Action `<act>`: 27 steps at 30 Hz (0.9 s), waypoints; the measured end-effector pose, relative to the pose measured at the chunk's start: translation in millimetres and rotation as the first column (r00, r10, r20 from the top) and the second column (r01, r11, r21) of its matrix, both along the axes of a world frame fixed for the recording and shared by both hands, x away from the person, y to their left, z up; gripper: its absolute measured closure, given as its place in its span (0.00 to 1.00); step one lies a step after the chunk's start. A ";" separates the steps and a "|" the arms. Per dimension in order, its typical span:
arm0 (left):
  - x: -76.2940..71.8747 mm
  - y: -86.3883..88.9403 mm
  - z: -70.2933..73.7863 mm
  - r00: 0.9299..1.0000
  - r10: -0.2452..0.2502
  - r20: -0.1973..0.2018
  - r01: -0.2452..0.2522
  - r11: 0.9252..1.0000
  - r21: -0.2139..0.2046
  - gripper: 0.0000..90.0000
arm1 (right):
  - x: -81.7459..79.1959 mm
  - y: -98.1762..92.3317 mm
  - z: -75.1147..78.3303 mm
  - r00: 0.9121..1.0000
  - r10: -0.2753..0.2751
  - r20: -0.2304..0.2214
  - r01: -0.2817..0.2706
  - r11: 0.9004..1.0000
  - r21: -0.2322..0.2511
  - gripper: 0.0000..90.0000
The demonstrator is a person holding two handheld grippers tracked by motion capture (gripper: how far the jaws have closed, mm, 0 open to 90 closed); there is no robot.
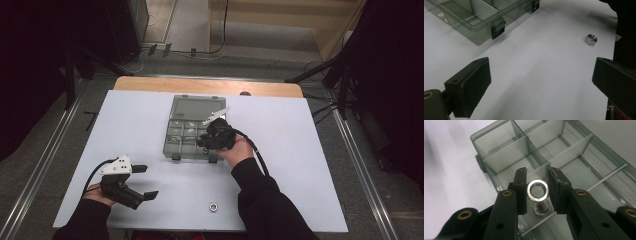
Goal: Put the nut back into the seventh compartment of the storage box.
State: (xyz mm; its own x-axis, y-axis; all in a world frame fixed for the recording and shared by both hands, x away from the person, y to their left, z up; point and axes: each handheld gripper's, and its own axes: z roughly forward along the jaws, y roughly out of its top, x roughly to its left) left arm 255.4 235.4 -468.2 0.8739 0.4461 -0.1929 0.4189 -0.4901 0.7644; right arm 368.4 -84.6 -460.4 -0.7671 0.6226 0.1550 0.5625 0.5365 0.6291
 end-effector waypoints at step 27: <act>0.3 1.1 -0.3 1.000 0.005 -0.002 -0.005 1.000 -0.001 0.02 | -42.7 -14.1 5.4 0.997 0.079 0.027 -0.081 0.993 0.090 0.31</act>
